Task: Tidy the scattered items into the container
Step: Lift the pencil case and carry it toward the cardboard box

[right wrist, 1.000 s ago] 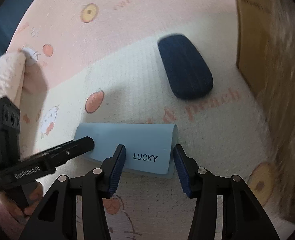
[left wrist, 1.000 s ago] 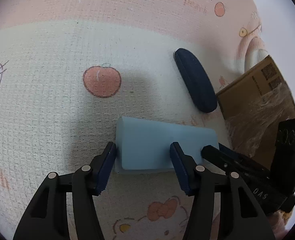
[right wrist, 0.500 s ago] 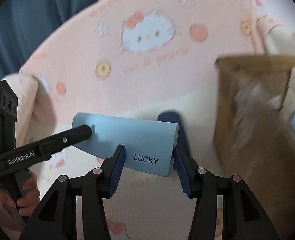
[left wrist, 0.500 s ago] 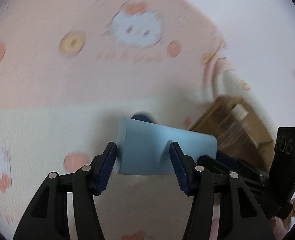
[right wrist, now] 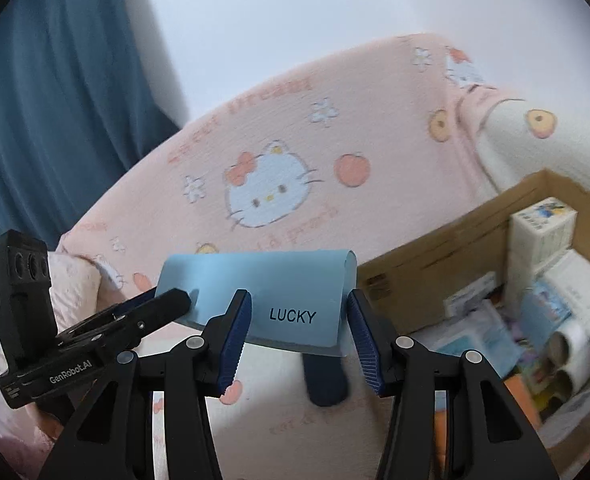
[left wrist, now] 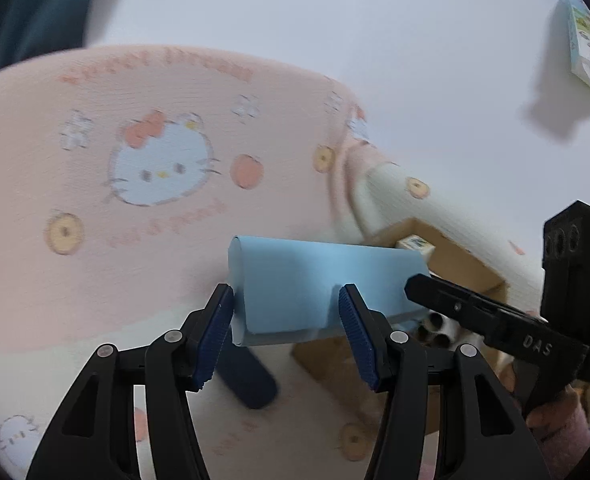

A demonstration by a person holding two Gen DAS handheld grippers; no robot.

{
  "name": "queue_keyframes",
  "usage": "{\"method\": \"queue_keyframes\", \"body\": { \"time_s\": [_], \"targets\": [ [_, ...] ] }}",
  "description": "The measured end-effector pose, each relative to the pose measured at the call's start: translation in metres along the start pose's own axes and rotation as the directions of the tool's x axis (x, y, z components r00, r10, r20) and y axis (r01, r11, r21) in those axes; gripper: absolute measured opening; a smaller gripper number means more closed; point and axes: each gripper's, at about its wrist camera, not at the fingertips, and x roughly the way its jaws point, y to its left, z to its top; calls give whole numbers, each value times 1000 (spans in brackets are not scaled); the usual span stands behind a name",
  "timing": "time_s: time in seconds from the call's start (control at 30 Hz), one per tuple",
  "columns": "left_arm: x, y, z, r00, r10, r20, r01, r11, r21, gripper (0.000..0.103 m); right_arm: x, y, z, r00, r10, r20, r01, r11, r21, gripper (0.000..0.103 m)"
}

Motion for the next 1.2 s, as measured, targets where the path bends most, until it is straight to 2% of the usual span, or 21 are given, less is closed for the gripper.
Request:
{"method": "queue_keyframes", "body": {
  "time_s": [0.1,0.27,0.37,0.53,0.67,0.87,1.0,1.07,1.17,1.2],
  "targets": [
    [14,-19,4,998,-53,-30,53,998,14,59,-7,-21,7,999,-27,-25,27,999,21,48],
    [45,-56,11,994,-71,-79,78,994,83,59,-10,-62,15,991,-66,-120,75,995,72,48],
    [66,-73,18,986,-106,-129,119,989,93,59,-12,-84,16,981,-103,-163,120,988,93,48],
    [105,-89,20,954,-161,-255,182,981,64,59,-16,-117,16,965,-137,-225,171,975,140,48],
    [122,-104,16,936,-146,-320,187,977,102,59,-11,-135,27,947,-160,-278,207,967,149,48],
    [144,-107,6,894,-146,-424,214,970,117,59,8,-154,34,917,-162,-365,232,960,158,48],
    [155,-104,4,879,-127,-459,203,972,120,59,15,-158,32,904,-148,-401,233,957,172,48],
    [164,-102,5,865,-130,-484,212,970,118,59,15,-155,28,892,-161,-423,254,951,173,48],
    [178,-100,8,831,-134,-540,233,965,119,59,12,-152,21,874,-155,-461,267,945,189,48],
    [182,-101,8,821,-129,-557,238,963,129,59,12,-149,17,859,-148,-491,269,945,186,48]
  ]
}}
